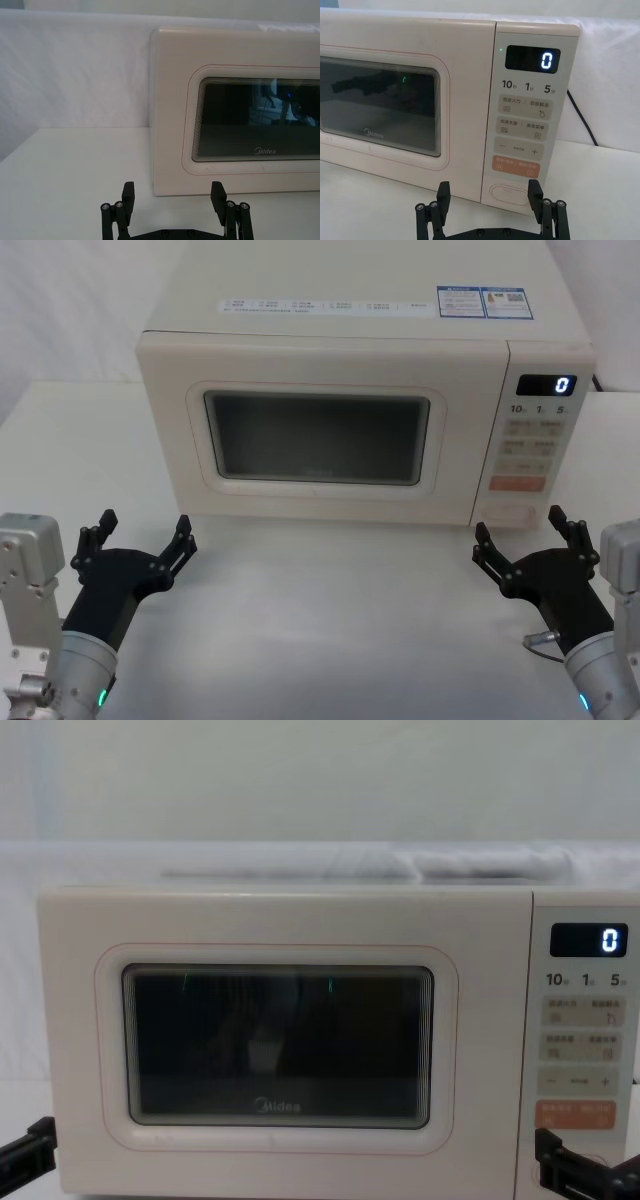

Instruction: Press the button to open the microwave door with one hand; close the microwave door with the other hand.

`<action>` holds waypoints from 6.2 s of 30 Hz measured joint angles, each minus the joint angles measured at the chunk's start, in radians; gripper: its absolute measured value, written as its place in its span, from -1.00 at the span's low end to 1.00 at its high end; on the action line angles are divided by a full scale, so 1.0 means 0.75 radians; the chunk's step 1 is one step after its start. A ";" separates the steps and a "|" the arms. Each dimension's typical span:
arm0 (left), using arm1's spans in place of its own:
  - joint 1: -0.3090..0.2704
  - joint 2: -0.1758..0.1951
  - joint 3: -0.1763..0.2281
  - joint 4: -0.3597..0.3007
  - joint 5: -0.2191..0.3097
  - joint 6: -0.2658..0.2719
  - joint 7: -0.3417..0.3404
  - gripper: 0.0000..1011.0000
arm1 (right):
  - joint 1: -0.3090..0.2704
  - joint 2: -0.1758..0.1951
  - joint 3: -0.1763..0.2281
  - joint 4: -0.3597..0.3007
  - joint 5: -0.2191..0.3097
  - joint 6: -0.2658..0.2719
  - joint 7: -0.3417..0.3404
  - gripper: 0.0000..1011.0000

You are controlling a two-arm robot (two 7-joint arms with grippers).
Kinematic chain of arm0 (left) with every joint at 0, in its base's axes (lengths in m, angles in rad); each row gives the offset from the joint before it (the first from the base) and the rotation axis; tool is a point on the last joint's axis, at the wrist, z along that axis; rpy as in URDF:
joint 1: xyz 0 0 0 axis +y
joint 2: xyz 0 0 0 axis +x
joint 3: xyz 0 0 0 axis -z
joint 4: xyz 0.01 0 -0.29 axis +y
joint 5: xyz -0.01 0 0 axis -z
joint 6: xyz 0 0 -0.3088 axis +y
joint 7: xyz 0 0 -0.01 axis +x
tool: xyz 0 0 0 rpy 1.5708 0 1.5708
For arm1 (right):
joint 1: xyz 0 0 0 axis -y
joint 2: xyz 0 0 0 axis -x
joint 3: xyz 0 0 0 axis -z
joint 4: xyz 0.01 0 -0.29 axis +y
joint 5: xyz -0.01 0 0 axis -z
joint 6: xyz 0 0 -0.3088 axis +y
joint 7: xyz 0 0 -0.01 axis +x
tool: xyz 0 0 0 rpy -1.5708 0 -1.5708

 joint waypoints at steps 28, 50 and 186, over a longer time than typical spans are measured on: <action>0.000 0.000 0.000 0.000 0.000 0.000 0.000 0.98 | 0.000 0.000 0.000 0.000 0.000 0.000 0.000 -0.08; 0.000 0.000 0.000 0.000 0.000 0.000 0.000 0.98 | 0.000 0.000 0.000 0.000 0.000 0.000 0.000 -1.00; 0.000 0.000 0.000 0.000 0.000 0.000 0.000 0.98 | 0.345 -0.199 0.138 0.419 0.007 0.222 0.154 -1.00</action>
